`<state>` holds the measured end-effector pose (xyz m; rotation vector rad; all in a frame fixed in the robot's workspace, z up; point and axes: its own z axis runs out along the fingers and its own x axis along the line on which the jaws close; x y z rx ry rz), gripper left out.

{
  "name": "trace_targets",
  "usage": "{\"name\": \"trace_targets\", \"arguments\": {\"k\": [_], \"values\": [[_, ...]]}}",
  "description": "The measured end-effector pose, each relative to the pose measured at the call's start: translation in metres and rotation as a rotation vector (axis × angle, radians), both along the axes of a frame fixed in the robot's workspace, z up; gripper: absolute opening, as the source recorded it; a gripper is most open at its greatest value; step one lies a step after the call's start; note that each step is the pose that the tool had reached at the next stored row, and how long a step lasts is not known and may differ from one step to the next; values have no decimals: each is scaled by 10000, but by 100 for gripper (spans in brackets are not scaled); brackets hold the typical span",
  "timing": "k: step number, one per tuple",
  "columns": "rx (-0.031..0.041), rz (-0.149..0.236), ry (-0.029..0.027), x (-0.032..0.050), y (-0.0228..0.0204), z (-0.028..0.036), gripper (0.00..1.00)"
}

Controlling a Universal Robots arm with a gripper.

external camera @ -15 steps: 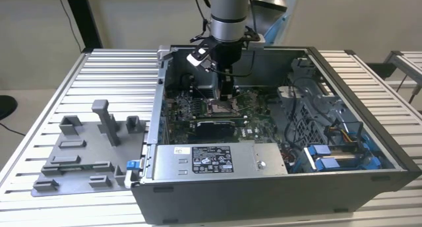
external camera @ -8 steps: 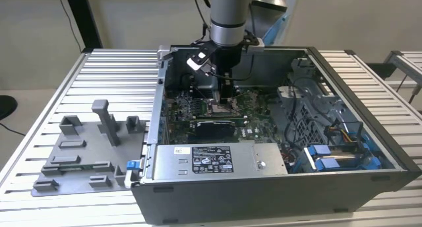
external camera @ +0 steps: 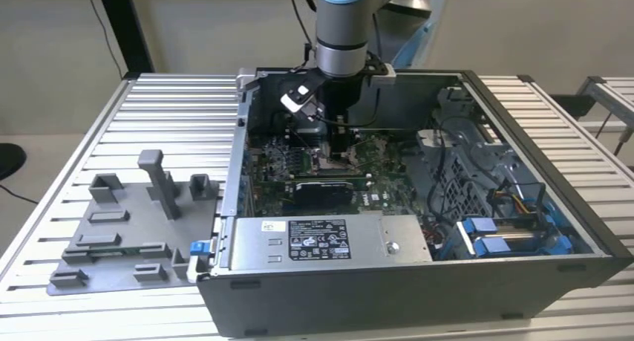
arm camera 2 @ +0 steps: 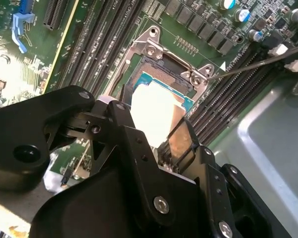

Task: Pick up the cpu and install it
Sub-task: 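Pick up the cpu and move it towards the insertion slot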

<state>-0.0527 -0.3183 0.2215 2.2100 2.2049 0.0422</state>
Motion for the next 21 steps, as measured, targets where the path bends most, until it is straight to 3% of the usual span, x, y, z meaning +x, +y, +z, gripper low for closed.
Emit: {"name": "trace_targets", "arguments": {"k": [11,21], "values": [[0,-2,4,3,-1,-139,0],[0,-2,4,3,-1,-178,0]]}}
